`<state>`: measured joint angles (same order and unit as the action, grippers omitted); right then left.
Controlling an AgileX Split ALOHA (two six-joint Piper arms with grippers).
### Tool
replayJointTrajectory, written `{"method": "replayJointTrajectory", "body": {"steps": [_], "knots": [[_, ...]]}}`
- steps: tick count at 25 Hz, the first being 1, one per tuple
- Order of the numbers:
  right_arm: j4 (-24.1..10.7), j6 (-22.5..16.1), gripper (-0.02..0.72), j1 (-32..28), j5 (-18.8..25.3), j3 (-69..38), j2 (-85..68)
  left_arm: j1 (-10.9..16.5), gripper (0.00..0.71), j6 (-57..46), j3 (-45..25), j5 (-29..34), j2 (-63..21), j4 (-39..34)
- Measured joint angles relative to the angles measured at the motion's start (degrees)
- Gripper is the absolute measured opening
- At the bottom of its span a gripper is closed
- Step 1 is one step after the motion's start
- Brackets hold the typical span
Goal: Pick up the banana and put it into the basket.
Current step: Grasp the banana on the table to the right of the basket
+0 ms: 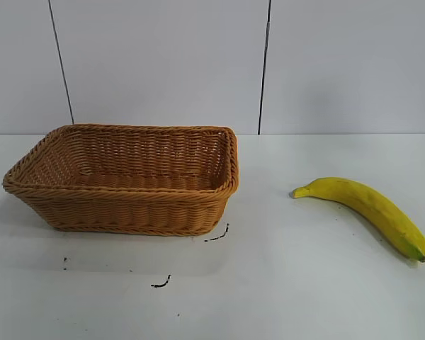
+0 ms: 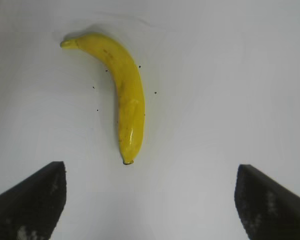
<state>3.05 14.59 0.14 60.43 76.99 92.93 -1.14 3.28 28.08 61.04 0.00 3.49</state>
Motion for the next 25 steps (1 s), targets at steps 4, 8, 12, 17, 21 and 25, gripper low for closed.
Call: {"method": "replayJointTrajectory", "body": {"steps": [4,8,12,17,21,25], "knots": [[-0.35,0.62,0.657,4.06,-1.89,0.00,1.64,0.00,0.695,0.00,0.00,0.00,0.00,0.00],[-0.48,-0.04,0.657,5.22,-3.44,0.00,3.89,0.00,0.695,0.00,0.00,0.00,0.00,0.00],[-2.30,-0.22,0.657,5.22,-6.85,0.00,7.27,0.00,0.695,0.00,0.00,0.00,0.00,0.00],[-3.05,-0.28,0.657,5.22,-11.08,0.04,13.20,0.00,0.695,0.00,0.00,0.00,0.00,0.00],[-3.52,-0.50,0.657,5.22,-13.58,0.04,18.19,0.00,0.695,0.00,0.00,0.00,0.00,0.00],[-4.28,-0.89,0.657,5.22,-15.04,0.04,22.09,0.00,0.695,0.00,0.00,0.00,0.00,0.00]]}}
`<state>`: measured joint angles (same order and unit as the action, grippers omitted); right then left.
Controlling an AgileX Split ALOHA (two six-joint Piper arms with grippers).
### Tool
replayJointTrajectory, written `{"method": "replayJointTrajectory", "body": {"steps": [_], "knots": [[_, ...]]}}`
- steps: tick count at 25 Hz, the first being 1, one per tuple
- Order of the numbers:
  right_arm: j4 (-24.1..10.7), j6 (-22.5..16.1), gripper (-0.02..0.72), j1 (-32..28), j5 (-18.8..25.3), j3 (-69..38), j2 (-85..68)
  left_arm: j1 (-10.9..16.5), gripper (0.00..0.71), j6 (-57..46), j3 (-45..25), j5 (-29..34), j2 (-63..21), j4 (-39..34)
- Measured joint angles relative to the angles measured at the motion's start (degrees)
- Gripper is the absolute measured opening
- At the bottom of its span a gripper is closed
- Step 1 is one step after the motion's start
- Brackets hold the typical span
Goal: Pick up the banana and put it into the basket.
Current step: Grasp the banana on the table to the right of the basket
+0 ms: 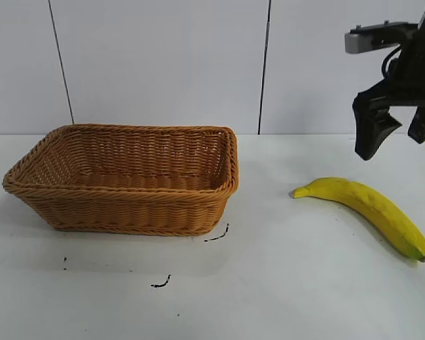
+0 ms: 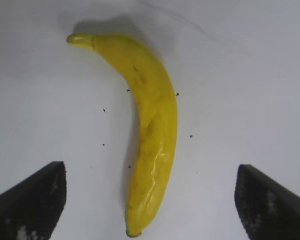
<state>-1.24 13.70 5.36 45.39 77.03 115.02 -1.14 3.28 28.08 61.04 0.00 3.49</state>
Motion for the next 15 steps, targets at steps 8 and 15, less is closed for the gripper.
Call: {"method": "replayJointTrajectory", "body": {"steps": [8,15], "knots": [[-0.15,-0.72,0.657,-0.11,-3.54,0.00,3.83,0.00,0.695,0.00,0.00,0.00,0.00,0.00],[-0.10,-1.09,0.657,-1.40,-4.46,0.34,6.51,0.00,0.695,0.00,0.00,0.00,0.00,0.00]]}}
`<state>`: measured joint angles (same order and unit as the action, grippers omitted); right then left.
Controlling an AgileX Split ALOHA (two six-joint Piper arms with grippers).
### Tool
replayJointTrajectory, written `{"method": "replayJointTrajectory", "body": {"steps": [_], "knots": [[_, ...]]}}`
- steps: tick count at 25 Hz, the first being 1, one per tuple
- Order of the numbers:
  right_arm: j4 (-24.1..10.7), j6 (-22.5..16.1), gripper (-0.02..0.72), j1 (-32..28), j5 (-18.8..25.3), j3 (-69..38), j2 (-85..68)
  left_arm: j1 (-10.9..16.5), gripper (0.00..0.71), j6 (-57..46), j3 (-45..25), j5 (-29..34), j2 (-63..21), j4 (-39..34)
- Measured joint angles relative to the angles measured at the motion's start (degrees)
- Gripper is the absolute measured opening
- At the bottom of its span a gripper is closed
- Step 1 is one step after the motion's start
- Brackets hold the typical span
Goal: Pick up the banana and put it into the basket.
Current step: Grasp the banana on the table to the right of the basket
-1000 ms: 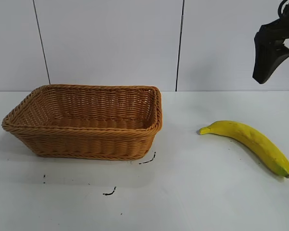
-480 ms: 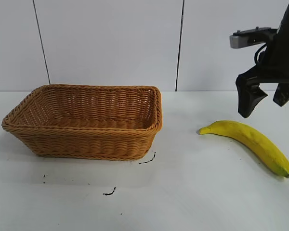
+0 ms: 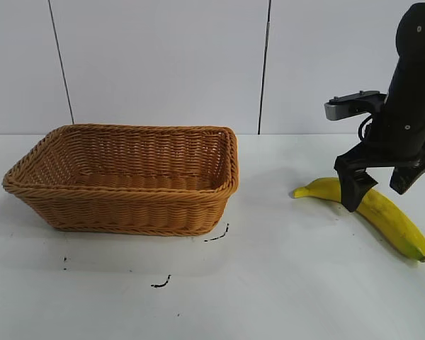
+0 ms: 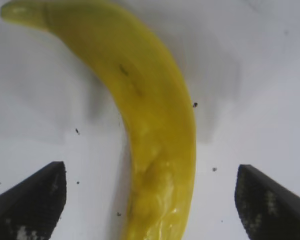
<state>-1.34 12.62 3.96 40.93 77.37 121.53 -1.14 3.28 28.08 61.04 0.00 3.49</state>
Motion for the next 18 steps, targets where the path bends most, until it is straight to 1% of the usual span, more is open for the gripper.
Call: {"method": "replayJointTrajectory", "body": {"steps": [4,5,7,8,10,11,12,14,18], "knots": [[0.17,0.00,0.653,0.00,-0.06,0.05,0.35,0.00,0.695,0.00,0.00,0.00,0.00,0.00],[0.17,0.00,0.637,0.00,-0.06,0.05,0.35,0.00,0.695,0.00,0.00,0.00,0.00,0.00],[0.17,0.00,0.562,0.00,-0.06,0.10,0.35,0.00,0.695,0.00,0.00,0.00,0.00,0.00],[0.17,-0.11,0.501,0.00,-0.01,0.10,0.35,0.00,0.695,0.00,0.00,0.00,0.00,0.00],[0.28,-0.45,0.356,0.00,0.09,0.10,0.35,0.00,0.695,0.00,0.00,0.00,0.00,0.00],[0.39,-0.66,0.308,0.00,0.14,0.10,0.35,0.00,0.695,0.00,0.00,0.00,0.00,0.00],[0.39,-0.66,0.319,0.00,0.26,0.16,0.35,0.00,0.695,0.00,0.00,0.00,0.00,0.00],[0.39,-0.66,0.319,0.00,1.51,0.84,0.35,0.00,0.695,0.00,0.00,0.00,0.00,0.00],[0.33,-0.83,0.319,0.00,6.65,4.98,-0.16,0.00,0.695,0.00,0.00,0.00,0.00,0.00]]}}
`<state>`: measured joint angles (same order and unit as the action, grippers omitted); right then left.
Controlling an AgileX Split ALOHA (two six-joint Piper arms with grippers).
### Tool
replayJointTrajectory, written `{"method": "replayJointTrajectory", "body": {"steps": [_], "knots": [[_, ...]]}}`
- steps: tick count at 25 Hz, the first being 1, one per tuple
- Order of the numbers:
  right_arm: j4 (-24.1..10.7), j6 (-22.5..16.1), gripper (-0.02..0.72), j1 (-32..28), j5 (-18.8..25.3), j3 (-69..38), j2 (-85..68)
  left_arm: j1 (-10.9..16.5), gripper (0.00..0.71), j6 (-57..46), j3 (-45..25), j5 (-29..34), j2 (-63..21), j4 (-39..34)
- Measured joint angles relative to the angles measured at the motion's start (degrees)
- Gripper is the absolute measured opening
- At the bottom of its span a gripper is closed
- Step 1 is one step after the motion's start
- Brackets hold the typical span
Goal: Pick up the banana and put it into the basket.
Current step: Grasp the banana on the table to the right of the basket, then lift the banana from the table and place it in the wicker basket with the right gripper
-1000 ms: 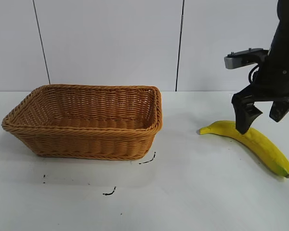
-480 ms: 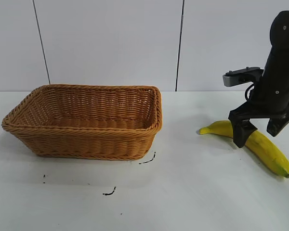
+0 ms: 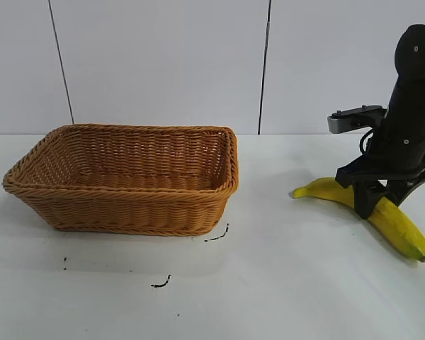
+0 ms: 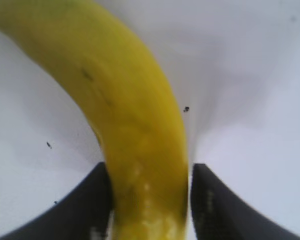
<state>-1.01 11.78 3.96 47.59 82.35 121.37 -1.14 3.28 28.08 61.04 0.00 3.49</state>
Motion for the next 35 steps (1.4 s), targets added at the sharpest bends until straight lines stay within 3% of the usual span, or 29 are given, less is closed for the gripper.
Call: {"method": "replayJointTrajectory", "body": {"steps": [6,10,20,30,35], "knots": [[1.01,0.00,0.319,0.00,14.29,11.88,-3.88,0.00,0.695,0.00,0.00,0.00,0.00,0.00],[1.01,0.00,0.319,0.17,20.50,18.94,-4.16,0.00,0.695,0.00,0.00,0.00,0.00,0.00],[1.01,-0.01,0.319,1.83,22.13,27.33,-4.21,0.00,0.695,0.00,0.00,0.00,0.00,0.00],[0.43,1.61,0.319,12.92,22.30,37.73,-0.53,0.00,0.695,0.00,0.00,0.00,0.00,0.00],[0.31,4.67,0.319,19.33,22.23,41.38,2.73,0.00,0.695,0.00,0.00,0.00,0.00,0.00]]}}
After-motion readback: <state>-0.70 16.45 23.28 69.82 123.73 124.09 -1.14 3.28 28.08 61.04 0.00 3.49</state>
